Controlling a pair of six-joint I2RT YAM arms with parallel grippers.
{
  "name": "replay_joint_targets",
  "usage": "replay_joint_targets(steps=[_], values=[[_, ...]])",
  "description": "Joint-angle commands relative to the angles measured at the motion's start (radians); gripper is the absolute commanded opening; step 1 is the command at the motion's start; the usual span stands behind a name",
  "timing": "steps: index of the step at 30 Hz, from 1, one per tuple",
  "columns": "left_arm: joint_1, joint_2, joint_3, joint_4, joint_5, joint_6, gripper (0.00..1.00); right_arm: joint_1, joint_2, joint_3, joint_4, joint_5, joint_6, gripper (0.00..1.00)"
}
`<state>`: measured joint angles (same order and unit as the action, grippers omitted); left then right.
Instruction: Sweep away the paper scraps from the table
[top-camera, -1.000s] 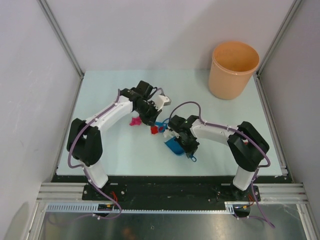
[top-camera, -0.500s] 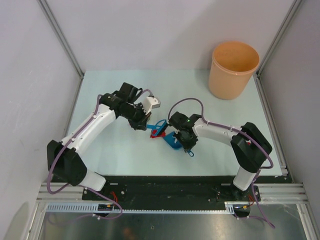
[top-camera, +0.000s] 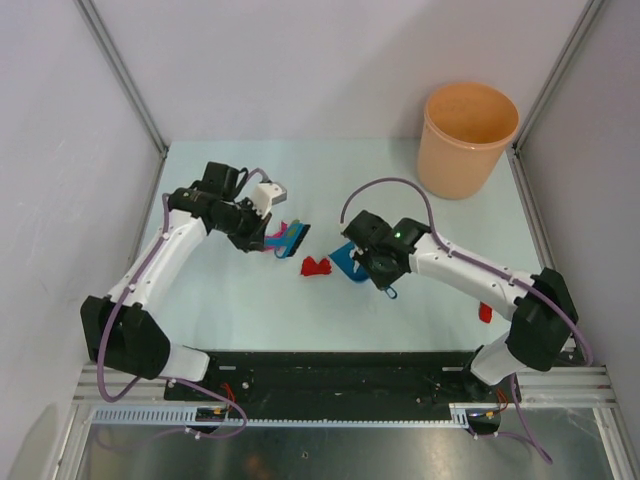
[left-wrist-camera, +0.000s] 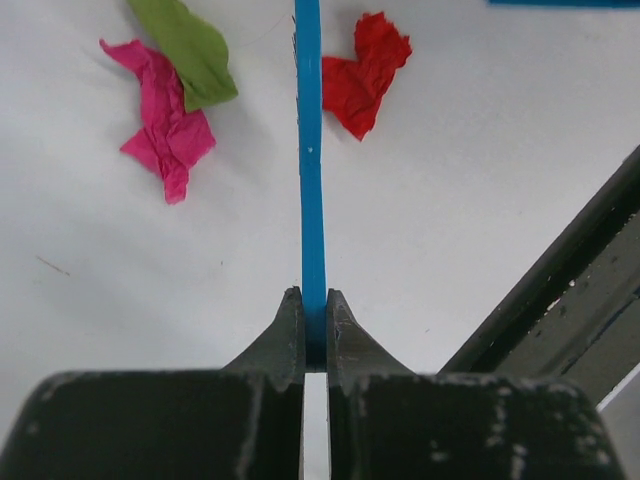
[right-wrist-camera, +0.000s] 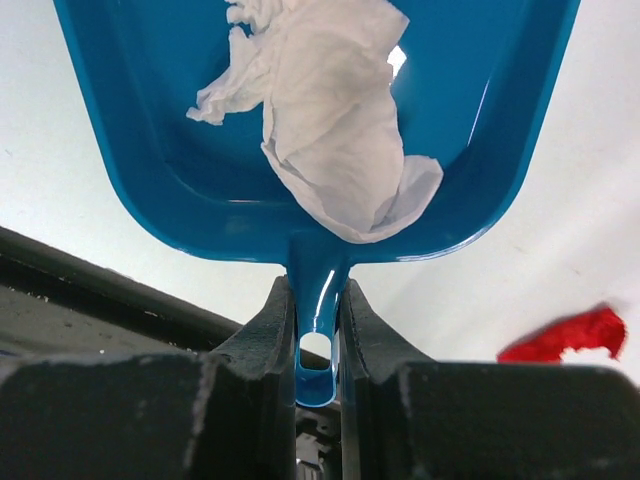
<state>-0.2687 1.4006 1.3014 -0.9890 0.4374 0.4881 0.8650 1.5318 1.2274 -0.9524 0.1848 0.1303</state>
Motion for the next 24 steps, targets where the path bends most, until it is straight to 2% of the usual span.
replay_joint_targets(steps=[1,5,10,17,19,21,22,24], values=[[0.019,-0.037,-0.028,0.01,0.004,0.03,0.0,-0.007,-0.044,0.147,-0.146,0.074,-0.015,0.0],[0.019,-0.045,-0.073,0.016,0.014,0.035,0.0,-0.099,-0.001,0.334,-0.281,0.084,-0.026,0.0],[0.019,-0.067,-0.125,0.026,0.012,0.032,0.0,-0.204,0.079,0.605,-0.368,0.114,-0.121,0.0],[0.019,-0.123,-0.2,0.043,0.011,0.037,0.0,-0.443,0.232,0.933,-0.41,0.096,-0.23,0.0],[0.019,-0.132,-0.208,0.046,0.003,0.038,0.0,-0.538,0.277,1.016,-0.416,0.064,-0.248,0.0],[0.019,-0.138,-0.217,0.047,0.001,0.04,0.0,-0.608,0.344,1.141,-0.416,-0.035,-0.3,0.0],[0.019,-0.14,-0.218,0.047,0.003,0.04,0.0,-0.673,0.359,1.165,-0.389,-0.045,-0.304,0.0],[0.019,-0.137,-0.22,0.049,0.001,0.038,0.0,-0.719,0.401,1.239,-0.364,-0.047,-0.32,0.0]])
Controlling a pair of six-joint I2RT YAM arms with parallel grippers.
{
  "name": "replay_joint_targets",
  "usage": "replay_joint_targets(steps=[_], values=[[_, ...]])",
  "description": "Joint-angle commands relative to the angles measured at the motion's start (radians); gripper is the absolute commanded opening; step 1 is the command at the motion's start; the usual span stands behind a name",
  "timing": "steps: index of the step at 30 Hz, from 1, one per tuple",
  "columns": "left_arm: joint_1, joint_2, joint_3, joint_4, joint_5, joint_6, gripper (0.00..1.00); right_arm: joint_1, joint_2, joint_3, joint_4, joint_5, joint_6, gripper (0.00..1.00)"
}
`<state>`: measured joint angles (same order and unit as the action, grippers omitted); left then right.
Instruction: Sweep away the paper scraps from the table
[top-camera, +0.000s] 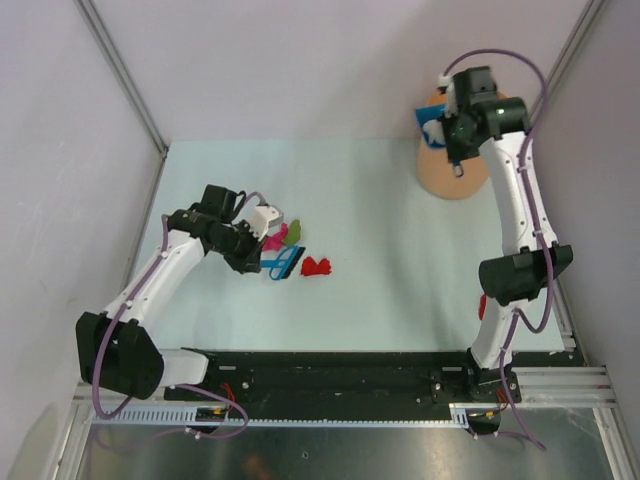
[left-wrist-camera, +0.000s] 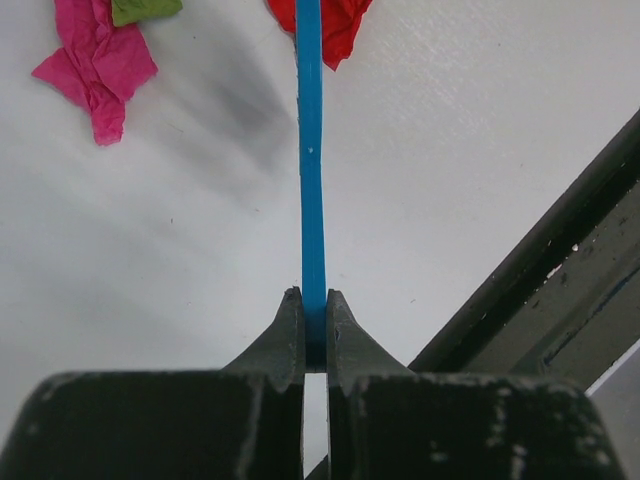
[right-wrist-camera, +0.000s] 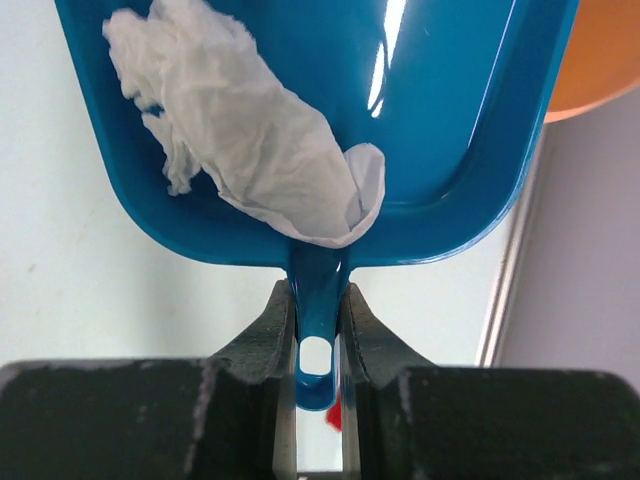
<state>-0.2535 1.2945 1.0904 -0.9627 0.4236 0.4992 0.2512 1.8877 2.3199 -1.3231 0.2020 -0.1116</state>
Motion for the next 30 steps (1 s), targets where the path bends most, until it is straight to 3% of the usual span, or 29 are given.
replay_joint_targets(steps=[1,5,9,11,14,19,22,27,30], values=[[0.003,-0.027,-0.007,0.022,0.015,0.024,0.0,-0.14,0.056,0.16,0.053,-0.05,-0.089,0.0],[0.003,-0.027,-0.003,0.022,0.014,0.019,0.0,-0.171,0.082,0.165,0.218,0.113,-0.215,0.0],[0.003,-0.037,-0.003,0.024,0.007,0.018,0.0,-0.167,0.064,0.064,0.464,0.429,-0.495,0.0],[0.003,-0.038,-0.006,0.024,0.004,0.016,0.0,-0.161,0.039,-0.068,0.689,0.575,-0.623,0.0],[0.002,-0.043,-0.009,0.025,-0.002,0.016,0.0,-0.156,-0.005,-0.236,1.028,0.664,-0.934,0.0],[0.003,-0.055,-0.011,0.028,-0.006,0.024,0.0,-0.148,-0.062,-0.454,1.553,0.642,-1.379,0.0],[0.002,-0.054,-0.006,0.025,-0.003,0.022,0.0,-0.139,-0.081,-0.568,1.763,0.593,-1.609,0.0],[0.003,-0.063,-0.011,0.027,-0.005,0.022,0.0,-0.135,-0.107,-0.692,1.839,0.513,-1.799,0.0],[0.002,-0.075,-0.018,0.025,-0.008,0.029,0.0,-0.139,-0.113,-0.715,1.871,0.487,-1.826,0.0]])
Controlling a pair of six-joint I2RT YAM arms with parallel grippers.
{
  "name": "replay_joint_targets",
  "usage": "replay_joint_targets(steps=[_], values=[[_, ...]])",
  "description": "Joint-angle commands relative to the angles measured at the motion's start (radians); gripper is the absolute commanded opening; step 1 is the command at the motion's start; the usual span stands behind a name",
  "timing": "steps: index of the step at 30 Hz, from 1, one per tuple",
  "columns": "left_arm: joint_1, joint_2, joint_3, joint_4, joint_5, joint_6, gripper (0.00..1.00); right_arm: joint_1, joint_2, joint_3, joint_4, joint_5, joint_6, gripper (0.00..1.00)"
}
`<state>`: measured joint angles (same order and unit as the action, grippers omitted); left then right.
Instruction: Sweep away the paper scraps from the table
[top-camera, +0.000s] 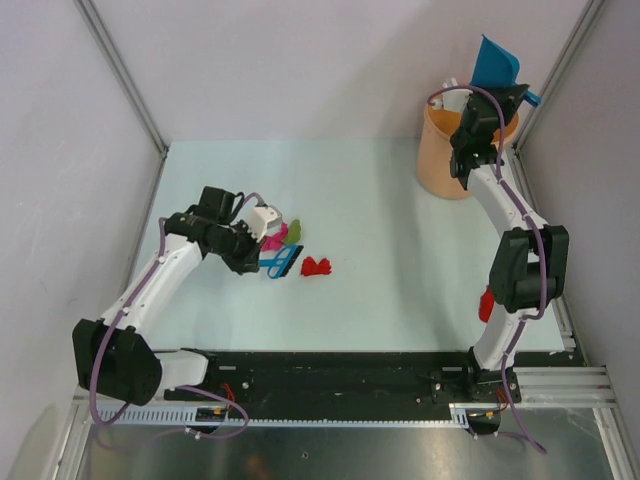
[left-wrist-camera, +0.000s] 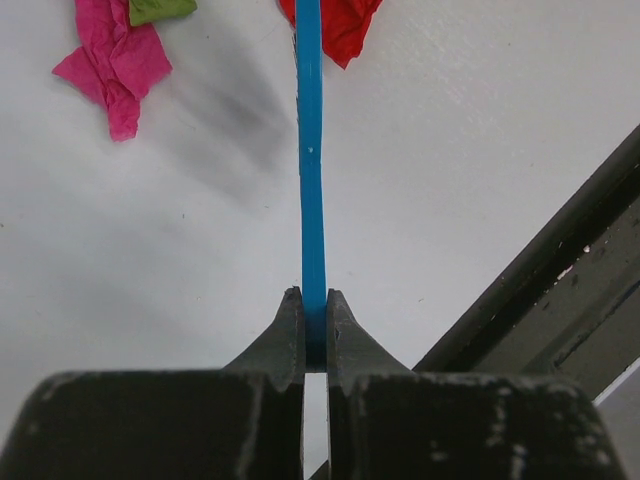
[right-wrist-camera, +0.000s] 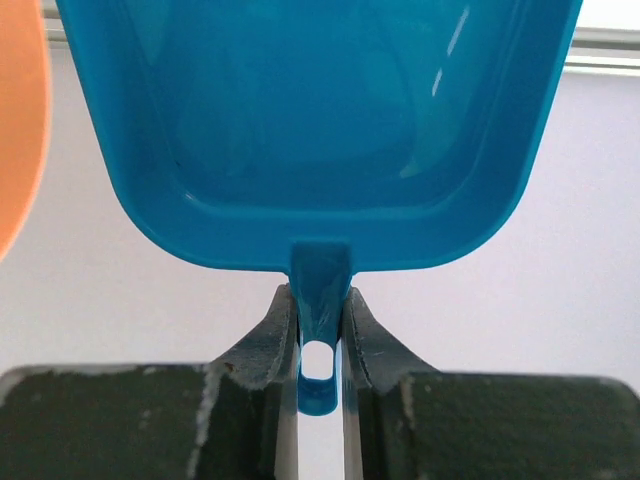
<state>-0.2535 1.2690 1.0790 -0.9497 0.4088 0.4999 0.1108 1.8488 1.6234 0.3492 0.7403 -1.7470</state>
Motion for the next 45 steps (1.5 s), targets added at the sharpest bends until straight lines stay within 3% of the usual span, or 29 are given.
replay_joint_targets(steps=[1,6,9,14,18,22,28,33,37,45], values=[[0.002,-0.053,-0.011,0.012,0.005,0.031,0.0,0.001,-0.077,-0.016,0.198,-0.048,-0.187,0.0],[0.003,-0.054,-0.013,0.012,0.005,0.034,0.0,0.026,-0.089,0.016,0.16,-0.013,-0.103,0.0],[0.003,-0.049,-0.005,0.014,0.012,0.028,0.0,0.059,-0.121,0.052,0.059,0.019,0.042,0.0],[0.003,-0.045,0.01,0.015,0.025,0.02,0.0,0.151,-0.27,0.052,-0.218,0.022,0.459,0.0],[0.003,-0.025,0.027,0.02,0.027,0.006,0.0,0.253,-0.399,0.038,-0.589,-0.047,0.827,0.0],[0.002,-0.007,0.048,0.023,0.035,-0.004,0.0,0.38,-0.525,-0.009,-0.815,-0.204,1.176,0.0],[0.002,0.035,0.076,0.028,0.044,-0.024,0.0,0.437,-0.615,-0.105,-1.039,-0.476,1.614,0.0],[0.002,0.061,0.096,0.029,0.039,-0.04,0.0,0.458,-0.571,-0.14,-1.264,-0.654,1.797,0.0],[0.002,0.081,0.113,0.032,0.039,-0.049,0.0,0.523,-0.55,-0.252,-1.313,-0.758,1.88,0.0],[-0.012,0.116,0.136,0.034,0.022,-0.06,0.0,0.682,-0.47,-0.419,-1.329,-0.768,2.005,0.0]])
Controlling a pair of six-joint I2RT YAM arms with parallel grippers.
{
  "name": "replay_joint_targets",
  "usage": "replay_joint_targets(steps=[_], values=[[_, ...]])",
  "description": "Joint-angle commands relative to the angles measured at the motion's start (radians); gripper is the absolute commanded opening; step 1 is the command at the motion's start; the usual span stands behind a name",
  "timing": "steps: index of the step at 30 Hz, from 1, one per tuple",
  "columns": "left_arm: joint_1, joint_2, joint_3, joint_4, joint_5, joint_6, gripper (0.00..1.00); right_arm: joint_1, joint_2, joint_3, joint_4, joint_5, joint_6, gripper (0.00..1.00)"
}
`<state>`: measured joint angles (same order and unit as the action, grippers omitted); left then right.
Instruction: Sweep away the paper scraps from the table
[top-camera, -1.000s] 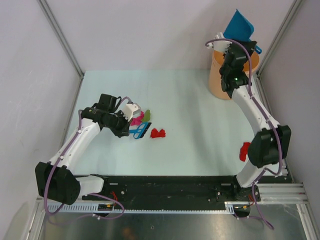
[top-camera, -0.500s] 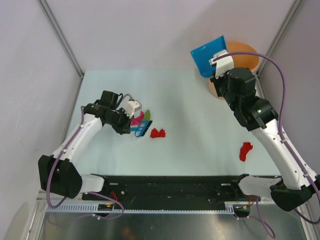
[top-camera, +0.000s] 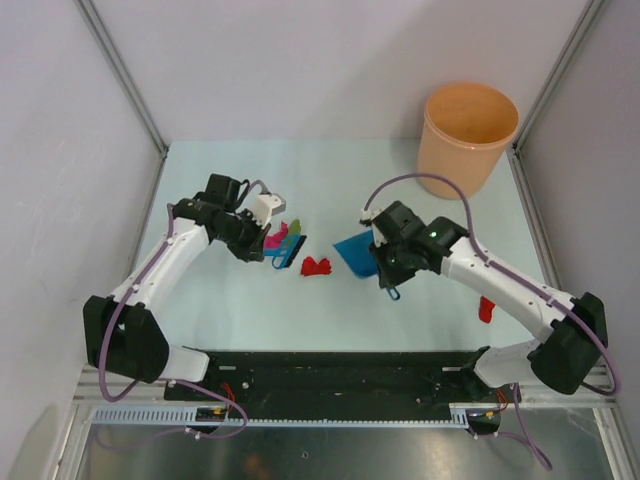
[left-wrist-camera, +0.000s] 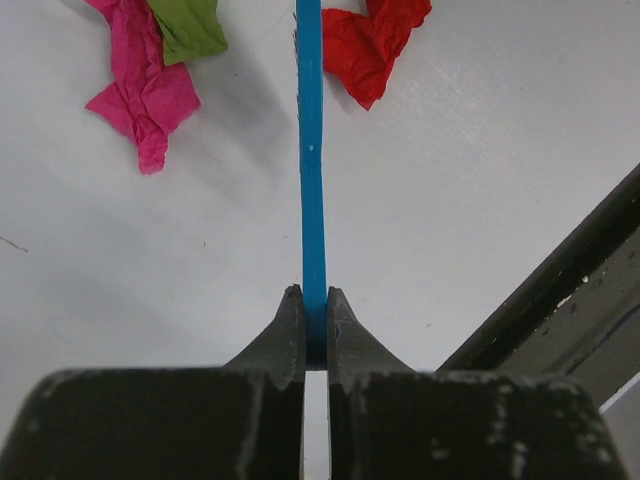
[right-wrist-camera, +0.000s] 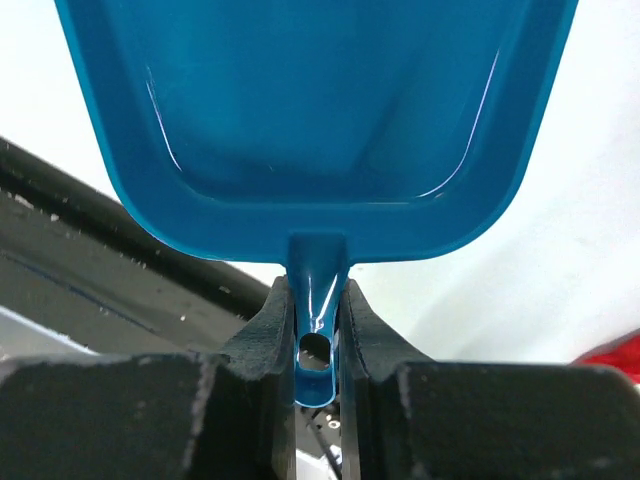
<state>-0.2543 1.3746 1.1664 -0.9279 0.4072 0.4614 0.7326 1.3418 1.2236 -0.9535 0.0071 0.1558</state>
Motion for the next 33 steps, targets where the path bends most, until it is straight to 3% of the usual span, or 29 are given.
replay_joint_targets(steps=[1,10,18,22,29,33], values=[[-0.013,0.012,0.056,0.012,0.01,-0.021,0.0,0.092,0.052,-0.03,-0.033,-0.026,0.103,0.0],[-0.079,0.087,0.124,0.014,-0.133,-0.03,0.0,0.241,0.308,-0.033,-0.148,0.025,0.073,0.0],[-0.125,0.222,0.119,0.015,-0.03,-0.05,0.0,0.228,0.441,0.002,-0.061,0.066,0.042,0.0],[-0.14,0.238,0.127,0.012,0.132,-0.029,0.0,0.228,0.482,0.04,-0.008,0.085,0.01,0.0],[-0.224,0.133,0.081,-0.017,0.306,0.074,0.0,0.183,0.525,0.062,0.09,0.108,-0.012,0.0],[-0.215,0.075,0.07,-0.019,0.245,0.065,0.0,0.183,0.49,0.053,0.108,0.143,-0.012,0.0]])
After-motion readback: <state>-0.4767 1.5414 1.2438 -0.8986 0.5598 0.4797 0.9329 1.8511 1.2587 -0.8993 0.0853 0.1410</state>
